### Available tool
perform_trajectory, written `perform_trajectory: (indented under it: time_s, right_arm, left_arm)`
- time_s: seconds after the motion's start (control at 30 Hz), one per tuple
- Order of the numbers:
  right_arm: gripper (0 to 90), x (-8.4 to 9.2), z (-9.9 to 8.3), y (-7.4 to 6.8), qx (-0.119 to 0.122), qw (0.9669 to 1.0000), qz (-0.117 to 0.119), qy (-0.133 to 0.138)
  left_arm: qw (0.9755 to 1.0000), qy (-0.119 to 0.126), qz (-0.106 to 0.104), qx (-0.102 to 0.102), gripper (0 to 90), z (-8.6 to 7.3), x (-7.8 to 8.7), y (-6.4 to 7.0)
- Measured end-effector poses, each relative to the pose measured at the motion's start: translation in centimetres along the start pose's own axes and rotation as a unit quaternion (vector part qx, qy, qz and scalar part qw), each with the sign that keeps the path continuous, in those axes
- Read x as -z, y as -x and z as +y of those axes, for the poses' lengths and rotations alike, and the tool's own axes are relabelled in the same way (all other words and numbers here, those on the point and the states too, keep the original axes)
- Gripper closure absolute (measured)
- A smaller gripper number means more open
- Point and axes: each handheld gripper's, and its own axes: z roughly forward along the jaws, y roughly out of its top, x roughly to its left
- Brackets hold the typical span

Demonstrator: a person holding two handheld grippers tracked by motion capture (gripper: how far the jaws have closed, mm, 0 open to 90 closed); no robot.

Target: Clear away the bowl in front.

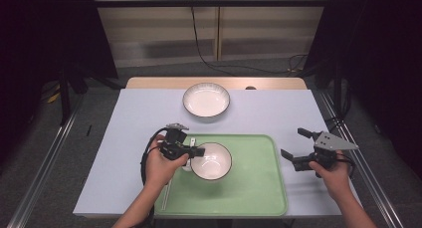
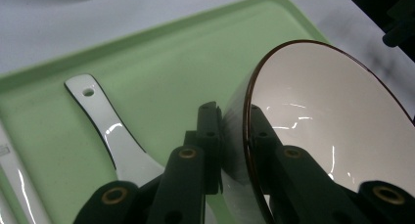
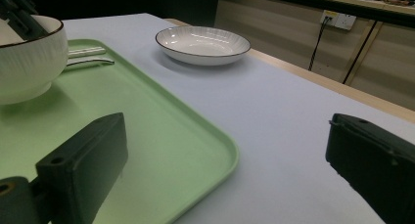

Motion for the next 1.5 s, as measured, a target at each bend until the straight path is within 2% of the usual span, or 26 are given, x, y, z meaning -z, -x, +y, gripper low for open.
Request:
perform_trajectory:
  time_s: [0.07, 0.13, 0.17, 0.3, 0.37, 0.53, 0.73, 0.8, 0.93, 0.97, 1.03, 1.23, 1.33, 1.4, 1.5]
  right_arm:
    - [1.5, 0.0, 0.0, -0.1, -0.003, 0.9999, -0.009, 0.004]
    - [1.5, 0.0, 0.0, 0.0, 0.001, 1.0000, -0.002, 0.001]
    - [1.5, 0.0, 0.0, 0.0, 0.000, 0.9999, -0.011, 0.005]
    - [1.5, 0.0, 0.0, 0.0, 0.001, 1.0000, -0.001, 0.001]
    - [1.5, 0.0, 0.0, 0.0, 0.001, 1.0000, -0.001, 0.000]
    - [1.5, -0.1, 0.0, -0.1, -0.001, 1.0000, -0.002, 0.000]
    - [1.5, -0.1, 0.0, -0.1, -0.004, 1.0000, -0.003, -0.001]
    - [1.5, -0.2, 0.0, -0.1, 0.002, 1.0000, 0.000, -0.001]
    - [1.5, -0.2, 0.0, -0.1, 0.002, 1.0000, -0.002, -0.001]
    - [1.5, -0.2, 0.0, -0.1, 0.001, 1.0000, -0.003, -0.003]
    - [1.5, -0.3, 0.0, -0.1, 0.000, 1.0000, -0.005, -0.002]
    - [1.5, -0.3, 0.0, -0.2, 0.000, 1.0000, -0.006, -0.003]
    - [1.5, -0.3, 0.0, -0.1, 0.002, 1.0000, -0.003, -0.003]
    - [1.5, -0.3, 0.0, -0.1, 0.003, 1.0000, -0.005, -0.002]
    - [1.5, -0.2, 0.0, -0.1, 0.003, 1.0000, -0.008, -0.002]
  left_arm:
    - [1.0000, -0.001, -0.001, -0.003, 80.4, -0.5, -0.1, 0.1]
    - [0.9999, -0.007, -0.006, -0.005, 80.5, -0.9, -0.1, 0.2]
    - [0.9999, -0.007, -0.006, -0.007, 80.5, -1.1, -0.2, 0.3]
    - [0.9998, -0.011, -0.011, -0.007, 80.4, -1.7, 0.0, 0.4]
    - [0.9998, -0.011, -0.014, -0.003, 80.4, -2.0, 0.0, 0.5]
    - [0.9997, -0.019, -0.013, -0.009, 80.4, -2.5, 0.1, 0.5]
    - [0.9998, -0.010, -0.016, -0.007, 80.3, -3.1, 0.3, 0.7]
    - [0.9996, -0.015, -0.016, -0.014, 80.3, -3.2, 0.5, 0.7]
    - [0.9996, -0.012, -0.015, -0.020, 80.3, -3.6, 0.7, 0.8]
    - [0.9997, -0.005, -0.014, -0.019, 80.3, -3.7, 0.7, 0.9]
    - [0.9996, -0.008, -0.015, -0.022, 80.3, -3.8, 0.8, 1.0]
    - [0.9992, -0.008, -0.023, -0.030, 80.2, -4.0, 0.8, 1.1]
    - [0.9991, -0.009, -0.029, -0.028, 78.9, -3.8, 0.9, 1.0]
    - [0.9991, -0.005, -0.038, -0.019, 76.8, -3.7, 0.9, 0.8]
    - [0.9983, 0.018, -0.054, -0.008, 69.1, -3.1, 1.4, 0.6]
